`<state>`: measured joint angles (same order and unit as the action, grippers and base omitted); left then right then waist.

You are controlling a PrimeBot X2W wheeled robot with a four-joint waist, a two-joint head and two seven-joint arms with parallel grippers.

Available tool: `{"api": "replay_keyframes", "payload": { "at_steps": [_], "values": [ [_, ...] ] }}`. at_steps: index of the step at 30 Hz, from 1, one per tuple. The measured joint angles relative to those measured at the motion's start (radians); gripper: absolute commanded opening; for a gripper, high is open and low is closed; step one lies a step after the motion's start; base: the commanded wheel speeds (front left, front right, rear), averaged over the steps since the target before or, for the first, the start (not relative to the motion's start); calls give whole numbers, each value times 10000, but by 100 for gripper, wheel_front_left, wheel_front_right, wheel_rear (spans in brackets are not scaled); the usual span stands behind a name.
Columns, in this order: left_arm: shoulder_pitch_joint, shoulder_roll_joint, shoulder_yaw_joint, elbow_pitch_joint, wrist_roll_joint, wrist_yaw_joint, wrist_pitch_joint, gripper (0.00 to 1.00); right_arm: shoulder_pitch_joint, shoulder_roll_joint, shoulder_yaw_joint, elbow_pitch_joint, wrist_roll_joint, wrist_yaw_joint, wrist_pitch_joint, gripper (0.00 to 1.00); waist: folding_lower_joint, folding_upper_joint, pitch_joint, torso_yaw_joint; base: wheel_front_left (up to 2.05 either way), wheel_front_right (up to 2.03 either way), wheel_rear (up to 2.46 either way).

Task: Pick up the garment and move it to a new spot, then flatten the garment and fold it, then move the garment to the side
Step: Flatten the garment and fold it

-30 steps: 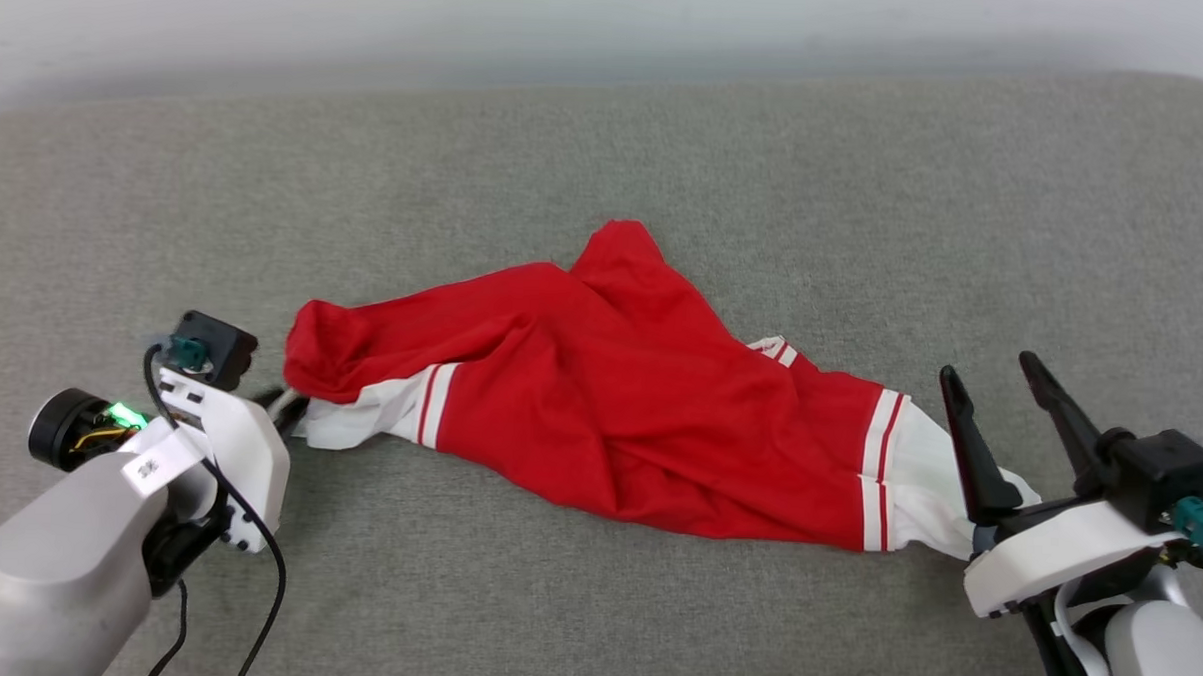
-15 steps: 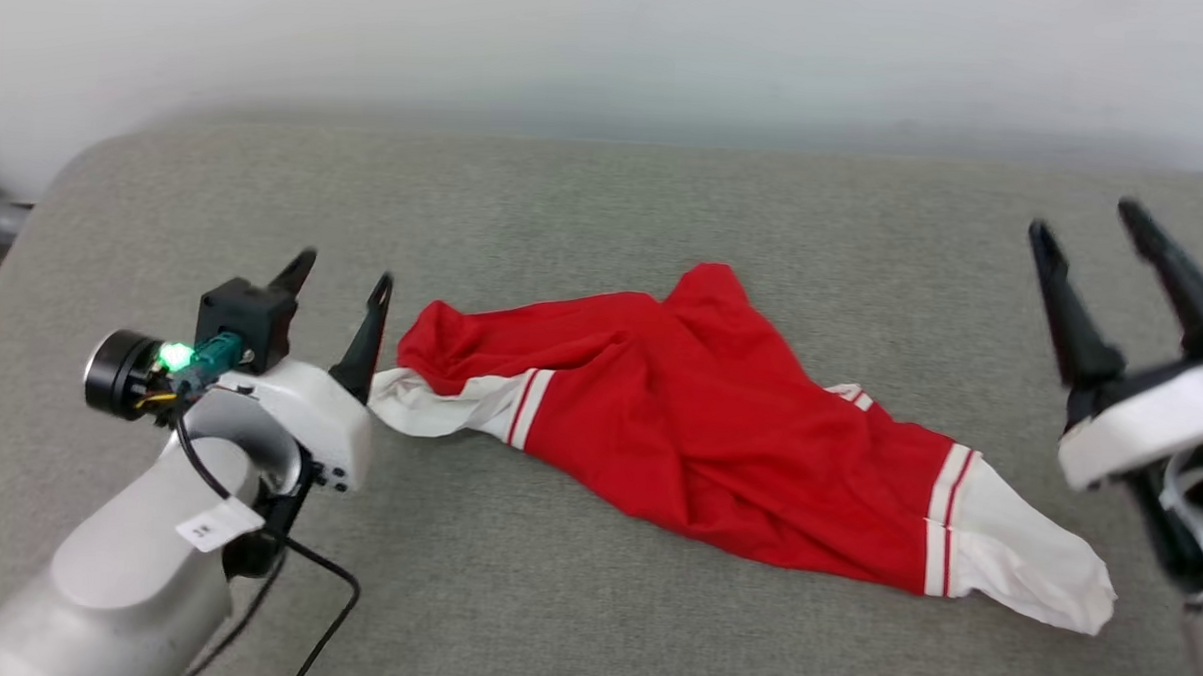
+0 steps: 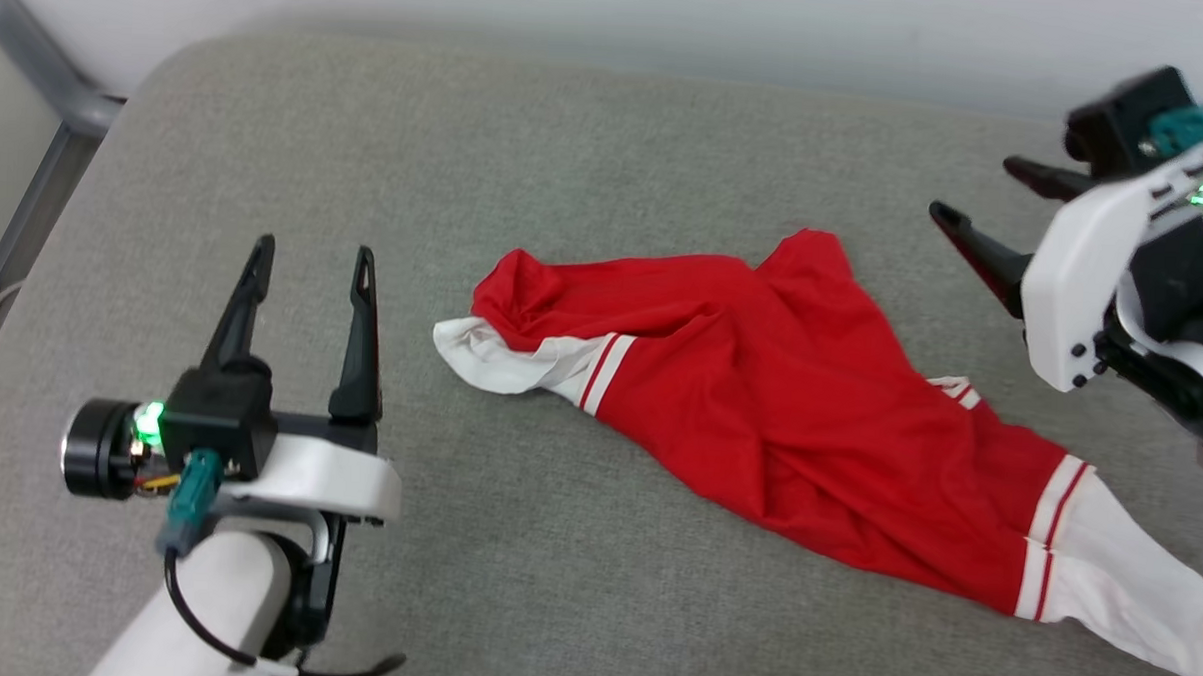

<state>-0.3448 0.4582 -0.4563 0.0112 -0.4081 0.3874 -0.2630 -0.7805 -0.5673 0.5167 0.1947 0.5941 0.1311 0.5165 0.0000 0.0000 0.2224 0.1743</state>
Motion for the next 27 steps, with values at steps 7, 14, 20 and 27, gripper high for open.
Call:
{"api": "replay_keyframes", "payload": {
  "at_steps": [7, 14, 20, 27],
  "values": [
    [899, -1262, 932, -313, 853, -543, 0, 100, -1646, -213, 1879, 1039, 1507, 0, 2807, 100, 0, 0, 722, 481, 0, 0, 0],
    [1058, -2385, 1703, -301, 1578, -1360, 0, 100, -2664, -96, 3269, 2301, 1616, 0, 3356, 100, 1, 0, 1455, 1021, 0, 0, 0],
    [1030, -3127, 2297, -159, 2117, -2061, 0, 100, -2854, 380, 4038, 3490, 1799, 0, 2943, 100, 0, 0, 1979, 1417, 0, 0, 0],
    [1017, -3501, 2918, -15, 2600, -2592, 0, 100, -3182, 244, 5273, 3837, 2056, -35, 2562, 64, -1, 0, 2049, 1538, 0, 0, 0]
  ]
}}
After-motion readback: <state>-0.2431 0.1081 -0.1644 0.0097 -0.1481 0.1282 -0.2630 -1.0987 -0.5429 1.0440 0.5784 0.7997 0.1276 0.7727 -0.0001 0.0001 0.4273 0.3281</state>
